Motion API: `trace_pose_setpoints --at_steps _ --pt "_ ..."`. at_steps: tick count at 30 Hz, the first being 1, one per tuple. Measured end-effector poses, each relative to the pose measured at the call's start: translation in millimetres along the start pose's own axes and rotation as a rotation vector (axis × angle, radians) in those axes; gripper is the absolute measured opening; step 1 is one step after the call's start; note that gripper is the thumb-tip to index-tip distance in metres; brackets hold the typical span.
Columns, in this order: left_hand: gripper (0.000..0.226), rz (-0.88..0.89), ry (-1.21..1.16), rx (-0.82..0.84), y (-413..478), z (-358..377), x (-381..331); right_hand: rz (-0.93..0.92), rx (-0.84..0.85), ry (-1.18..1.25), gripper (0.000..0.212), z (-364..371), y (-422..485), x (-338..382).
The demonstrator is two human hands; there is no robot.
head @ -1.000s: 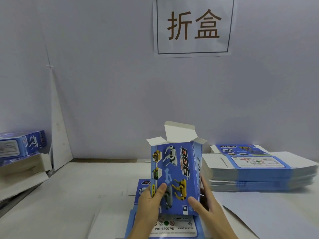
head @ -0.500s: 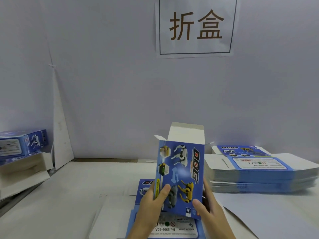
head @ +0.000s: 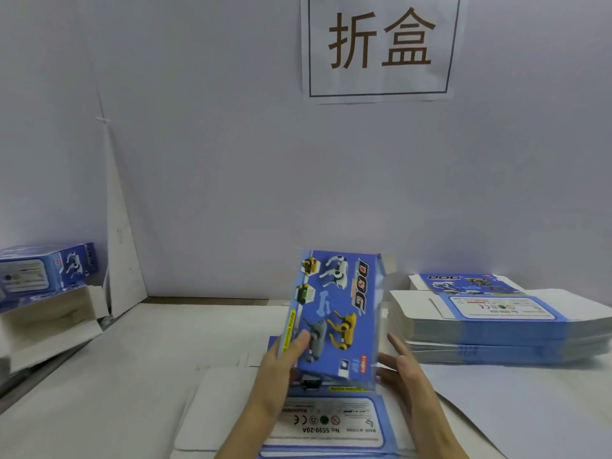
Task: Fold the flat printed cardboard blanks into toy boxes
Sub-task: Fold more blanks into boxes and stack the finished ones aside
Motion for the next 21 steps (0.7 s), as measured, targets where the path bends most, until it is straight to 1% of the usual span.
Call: trace_pose_setpoints --at_steps 2,3,5,6,8,9,10,11,12,13,14,15,16,17,18,19,21 --pt "0.039 0.027 -0.034 -0.036 -0.7 -22.2 -20.0 -0.019 -0.069 -0.094 0.036 -3.4 -4.0 4.8" --pt "0.040 0.032 -0.048 -0.066 -1.3 -37.9 -29.6 -0.068 -0.081 -0.207 0.032 -1.4 -5.4 9.1" --pt "0.045 0.020 -0.066 -0.129 -4.1 -73.2 -46.3 -0.182 0.018 -0.562 0.023 13.8 -15.3 13.7" --pt "0.043 0.007 -0.073 -0.169 -5.8 -93.1 -54.0 -0.209 0.085 -0.745 0.021 24.1 -17.2 12.9" --pt "0.025 -0.048 -0.151 -0.317 -11.7 -138.8 -66.9 -0.210 0.171 -0.989 0.022 38.6 -16.5 13.0" --pt "0.020 -0.060 -0.228 -0.416 -15.7 -165.0 -75.6 -0.198 0.182 -1.018 0.023 41.7 -16.5 14.8" --pt "0.019 -0.034 -0.325 -0.511 -19.4 -192.1 -88.5 -0.195 0.187 -1.008 0.023 43.3 -15.4 17.6" --pt "0.018 0.042 -0.452 -0.582 -21.9 -216.7 -106.2 -0.193 0.189 -0.990 0.023 44.0 -15.2 20.0" --pt "0.022 0.166 -0.575 -0.628 -24.3 -241.2 -127.1 -0.196 0.186 -0.998 0.022 44.8 -15.9 23.8" --pt "0.031 0.288 -0.661 -0.665 -27.9 -263.7 -146.8 -0.206 0.175 -1.013 0.021 44.9 -17.0 27.9" --pt "0.041 0.356 -0.697 -0.716 -31.4 -281.2 -159.7 -0.221 0.167 -1.019 0.021 45.6 -17.1 32.2" --pt "0.047 0.364 -0.695 -0.755 -33.7 -290.2 -164.8 -0.221 0.159 -1.012 0.021 46.1 -16.5 34.9" --pt "0.050 0.329 -0.660 -0.761 -31.2 -289.2 -163.4 -0.217 0.157 -1.002 0.021 46.3 -14.8 36.2" --pt "0.053 0.270 -0.602 -0.727 -23.7 -278.2 -157.8 -0.204 0.169 -0.988 0.021 47.4 -13.5 35.5" --pt "0.053 0.205 -0.513 -0.660 -13.6 -259.9 -148.1 -0.200 0.195 -0.988 0.021 50.5 -12.9 34.6" --pt "0.048 0.132 -0.377 -0.580 -3.7 -235.9 -135.7 -0.198 0.220 -0.990 0.022 52.6 -13.1 32.9" --pt "0.034 0.000 -0.010 -0.385 11.8 -178.9 -107.8 -0.166 0.269 -1.005 0.019 58.6 -10.2 31.4"
Point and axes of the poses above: each hand's wrist, its own y-axis towards the middle knuckle, its own z-axis out of the palm, x = y × z, the point moved 10 cm from there along y, towards the middle knuckle, and after that the axes turned 6 degrees about y, right-handed, at the moved point
